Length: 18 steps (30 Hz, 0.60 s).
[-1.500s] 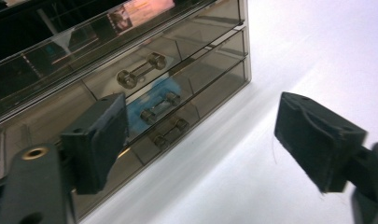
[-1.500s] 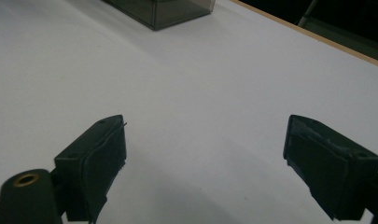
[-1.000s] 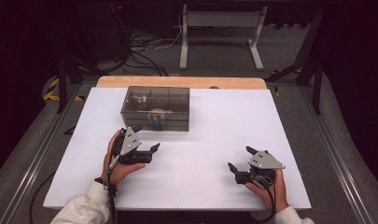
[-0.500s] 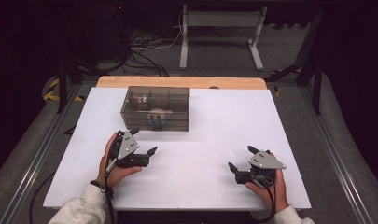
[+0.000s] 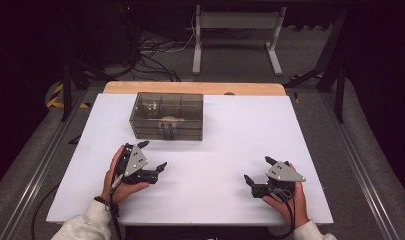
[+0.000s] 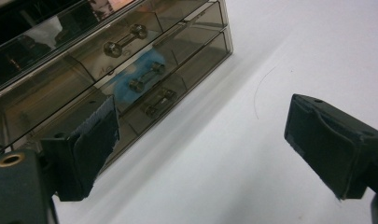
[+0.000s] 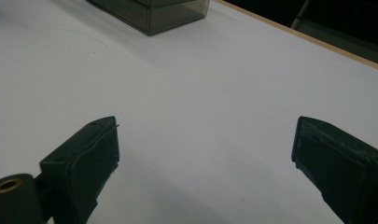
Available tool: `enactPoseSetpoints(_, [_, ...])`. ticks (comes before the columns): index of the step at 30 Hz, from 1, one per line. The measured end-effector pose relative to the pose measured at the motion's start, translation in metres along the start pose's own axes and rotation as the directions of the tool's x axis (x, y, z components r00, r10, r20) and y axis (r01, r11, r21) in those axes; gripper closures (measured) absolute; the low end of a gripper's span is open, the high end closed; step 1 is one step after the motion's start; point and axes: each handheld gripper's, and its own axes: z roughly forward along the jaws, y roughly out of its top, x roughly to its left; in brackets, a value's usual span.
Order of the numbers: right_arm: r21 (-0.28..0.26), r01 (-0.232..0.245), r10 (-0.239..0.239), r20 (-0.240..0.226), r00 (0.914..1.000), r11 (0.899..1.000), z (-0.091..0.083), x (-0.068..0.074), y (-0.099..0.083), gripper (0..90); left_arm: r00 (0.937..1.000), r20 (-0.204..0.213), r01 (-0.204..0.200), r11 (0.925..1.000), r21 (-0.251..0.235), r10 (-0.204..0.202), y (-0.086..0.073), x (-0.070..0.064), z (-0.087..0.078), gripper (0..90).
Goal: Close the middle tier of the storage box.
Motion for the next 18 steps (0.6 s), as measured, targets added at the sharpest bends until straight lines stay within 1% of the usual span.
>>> enactPoseSetpoints(6, [-0.001,0.002,-0.002,-0.001,1.0000,1.000,0.000,0.001,0.000,8.1,1.0000,-0.009,0.002,1.0000,-0.001,-0.002,-0.004,0.001,-0.006,12.0])
enactPoseSetpoints(7, [0.000,0.004,-0.004,-0.002,1.0000,1.000,0.000,0.001,0.000,8.2,0.9999,-0.009,0.008,1.0000,-0.005,-0.008,-0.005,0.001,-0.006,12.0])
enactPoseSetpoints(12, [0.000,0.007,-0.007,-0.007,0.9999,1.000,0.000,0.001,0.000,8.3,0.9998,-0.015,0.008,0.9999,-0.013,-0.008,-0.007,0.001,-0.012,11.9])
enactPoseSetpoints(17, [0.001,0.007,-0.007,-0.012,0.9999,1.000,0.001,0.001,0.000,8.4,0.9997,-0.025,0.007,0.9999,-0.008,-0.008,-0.010,0.001,-0.018,11.9])
enactPoseSetpoints(18, [0.002,0.006,-0.006,-0.012,0.9999,1.000,0.001,0.001,-0.001,8.5,0.9997,-0.020,0.011,0.9999,-0.008,-0.011,-0.011,0.002,-0.018,11.9])
